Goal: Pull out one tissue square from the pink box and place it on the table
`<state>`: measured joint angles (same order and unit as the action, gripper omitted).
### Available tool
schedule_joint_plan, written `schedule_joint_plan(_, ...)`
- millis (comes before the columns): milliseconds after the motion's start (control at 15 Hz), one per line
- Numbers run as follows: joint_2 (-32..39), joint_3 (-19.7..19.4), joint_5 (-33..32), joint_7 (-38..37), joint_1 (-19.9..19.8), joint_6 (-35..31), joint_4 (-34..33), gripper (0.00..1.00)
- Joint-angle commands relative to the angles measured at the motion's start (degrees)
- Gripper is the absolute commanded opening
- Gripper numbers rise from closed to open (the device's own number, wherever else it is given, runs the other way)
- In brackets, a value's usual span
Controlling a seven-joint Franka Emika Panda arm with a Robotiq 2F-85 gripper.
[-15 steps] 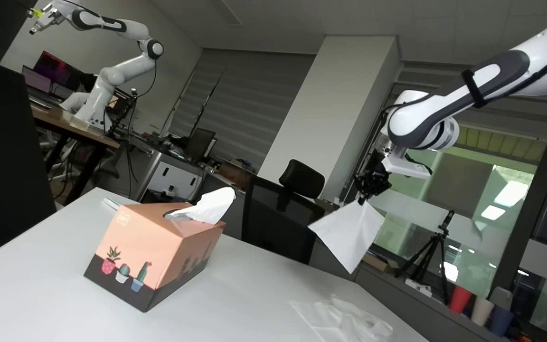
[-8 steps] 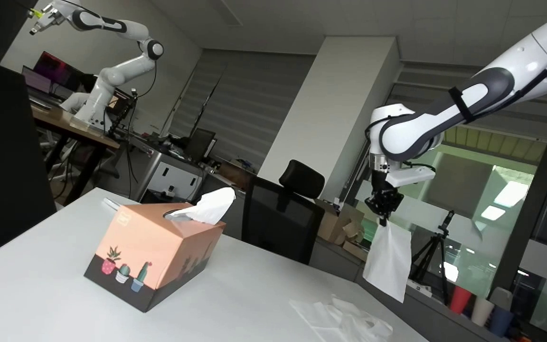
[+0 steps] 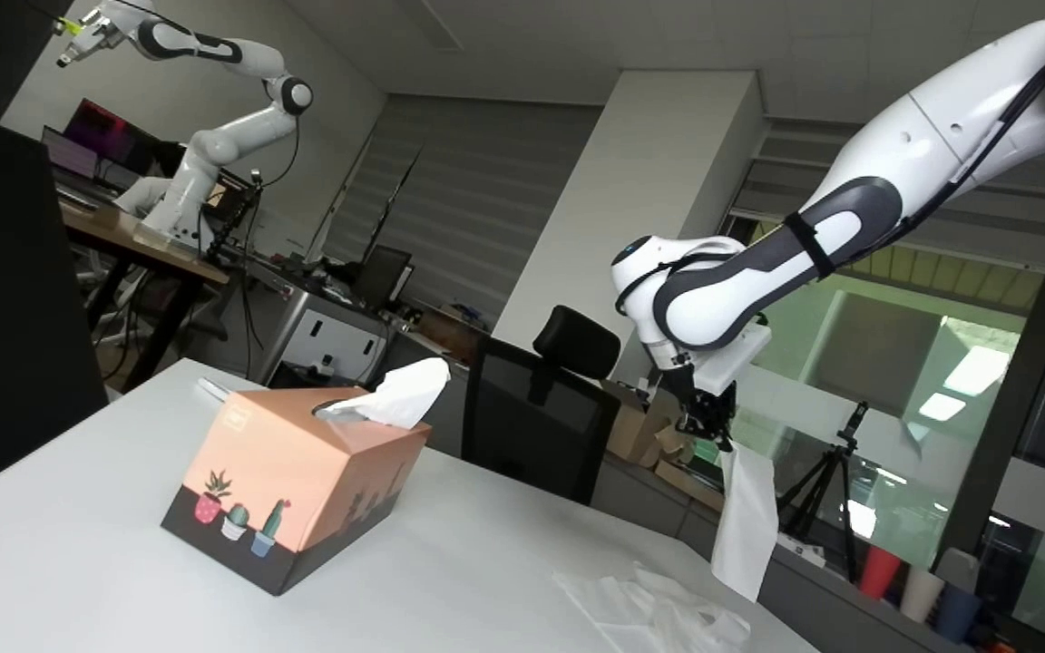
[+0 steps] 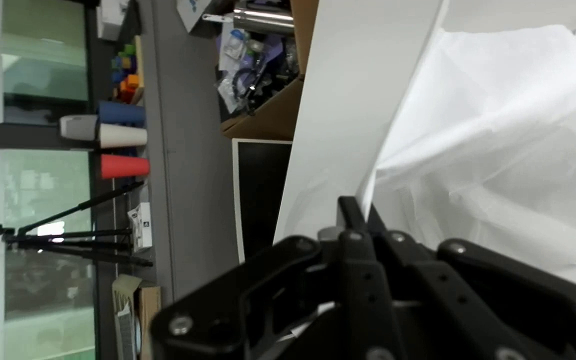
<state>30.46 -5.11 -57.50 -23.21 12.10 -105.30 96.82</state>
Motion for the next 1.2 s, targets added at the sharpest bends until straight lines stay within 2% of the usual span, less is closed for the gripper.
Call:
schedule_joint_plan(0,9.4,1.6,-8.8,-1.9,2.9,5.0,-6.1,0.00)
schedule_joint_plan(133,13.6,2.1,-14.8,-2.3,4.5,6.2,-8.0,0.00)
schedule_joint_plan(200,15.5,2.6,-17.0,-3.7,4.7,5.9,-9.1,0.26)
schedule_joint_plan(333,17.7,4.7,-16.8,-6.2,4.1,4.5,-11.4,0.32)
schedule_joint_plan(600,18.9,9.0,-9.5,-6.6,2.2,1.2,-15.5,0.60)
schedule_joint_plan(933,16.8,10.8,3.6,-4.9,0.8,-4.1,-17.9,0.94)
schedule_joint_plan(1000,16.1,11.0,6.3,-4.4,0.5,-5.9,-17.7,0.98)
schedule_joint_plan(1133,13.3,11.1,11.8,-3.0,0.1,-9.7,-16.3,1.00)
